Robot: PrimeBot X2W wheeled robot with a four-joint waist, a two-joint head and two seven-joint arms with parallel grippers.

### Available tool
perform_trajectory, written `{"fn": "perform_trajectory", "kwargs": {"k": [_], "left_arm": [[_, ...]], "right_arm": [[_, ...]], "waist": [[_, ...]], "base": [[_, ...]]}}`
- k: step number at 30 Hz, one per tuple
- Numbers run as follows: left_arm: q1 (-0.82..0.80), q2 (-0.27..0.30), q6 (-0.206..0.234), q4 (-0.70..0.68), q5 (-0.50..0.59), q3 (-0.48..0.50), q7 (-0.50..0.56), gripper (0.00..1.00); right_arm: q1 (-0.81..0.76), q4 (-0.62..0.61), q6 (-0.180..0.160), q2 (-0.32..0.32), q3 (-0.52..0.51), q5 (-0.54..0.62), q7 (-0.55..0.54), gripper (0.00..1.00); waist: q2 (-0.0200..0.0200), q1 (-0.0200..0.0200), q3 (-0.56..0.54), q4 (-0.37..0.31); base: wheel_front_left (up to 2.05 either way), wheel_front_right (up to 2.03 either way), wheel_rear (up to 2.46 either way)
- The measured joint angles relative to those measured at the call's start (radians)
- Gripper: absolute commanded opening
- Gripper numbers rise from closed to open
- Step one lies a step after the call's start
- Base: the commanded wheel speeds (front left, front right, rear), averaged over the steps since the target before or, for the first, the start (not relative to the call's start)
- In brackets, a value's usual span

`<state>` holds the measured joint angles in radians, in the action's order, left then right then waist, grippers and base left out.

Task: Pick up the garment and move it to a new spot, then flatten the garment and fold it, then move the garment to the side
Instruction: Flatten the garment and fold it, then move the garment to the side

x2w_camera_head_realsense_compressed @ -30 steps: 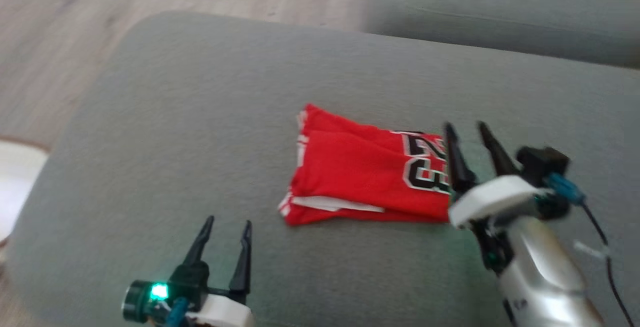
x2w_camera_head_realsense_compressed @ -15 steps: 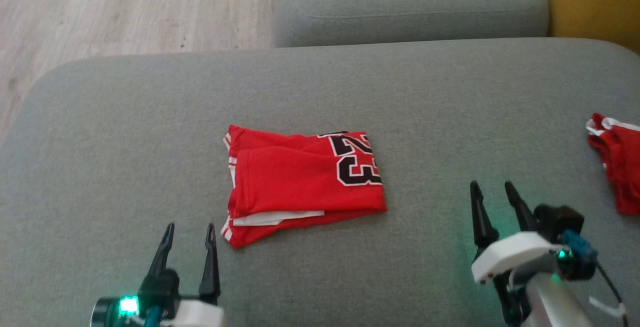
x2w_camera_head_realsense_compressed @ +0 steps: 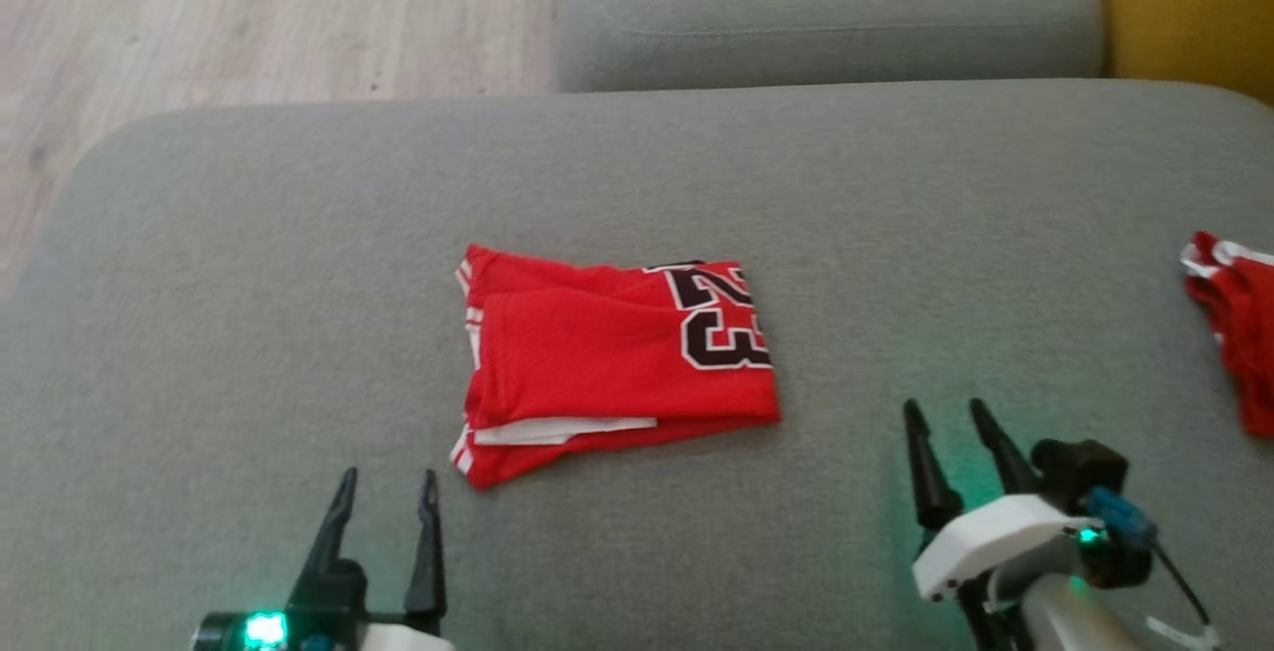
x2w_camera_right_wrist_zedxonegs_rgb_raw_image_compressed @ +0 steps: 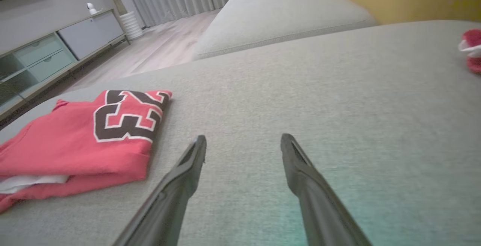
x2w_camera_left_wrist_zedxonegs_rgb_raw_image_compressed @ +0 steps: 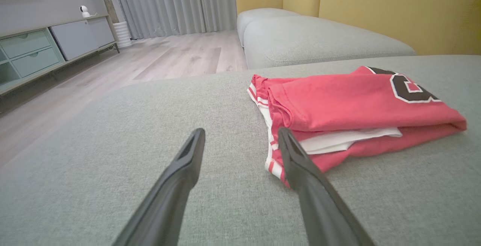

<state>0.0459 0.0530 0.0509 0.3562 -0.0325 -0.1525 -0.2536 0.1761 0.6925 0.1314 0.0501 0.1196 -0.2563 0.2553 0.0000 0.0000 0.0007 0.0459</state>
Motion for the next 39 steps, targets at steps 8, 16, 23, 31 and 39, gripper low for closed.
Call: {"fn": "perform_trajectory", "kwargs": {"k": [8, 16, 23, 31, 39], "left_arm": [[-0.03, -0.002, -0.031, 0.015, 0.001, -0.076, 0.0, 1.0], [-0.052, -0.002, -0.042, 0.029, 0.006, -0.129, 0.0, 1.0], [-0.052, -0.002, -0.036, 0.03, 0.006, -0.121, 0.0, 1.0], [-0.052, -0.002, -0.034, 0.018, -0.003, -0.104, 0.0, 1.0], [-0.077, -0.002, -0.032, 0.0, -0.015, -0.101, 0.0, 1.0]], "right_arm": [[0.159, 0.112, 0.0, 0.0, 0.101, -0.036, 0.0, 1.0], [0.335, 0.372, 0.0, 0.001, 0.074, 0.013, 0.0, 1.0], [0.383, 0.463, 0.0, 0.006, 0.057, 0.004, 0.005, 0.0], [0.327, 0.316, 0.0, 0.001, 0.035, -0.02, 0.0, 0.0], [0.277, 0.227, 0.0, 0.001, 0.075, -0.025, 0.0, 0.0]], "waist": [[0.0, 0.0001, 0.038, 0.09], [0.0, 0.0002, 0.091, 0.232], [0.0, 0.0002, 0.126, 0.282], [0.0, 0.0, 0.104, 0.153], [0.0, 0.0, 0.076, -0.131]], "base": [[0.0, 0.0, 0.0], [0.0, 0.0, 0.0], [0.0, 0.0, 0.0], [0.0, 0.0, 0.0], [0.0, 0.0, 0.0]]}}
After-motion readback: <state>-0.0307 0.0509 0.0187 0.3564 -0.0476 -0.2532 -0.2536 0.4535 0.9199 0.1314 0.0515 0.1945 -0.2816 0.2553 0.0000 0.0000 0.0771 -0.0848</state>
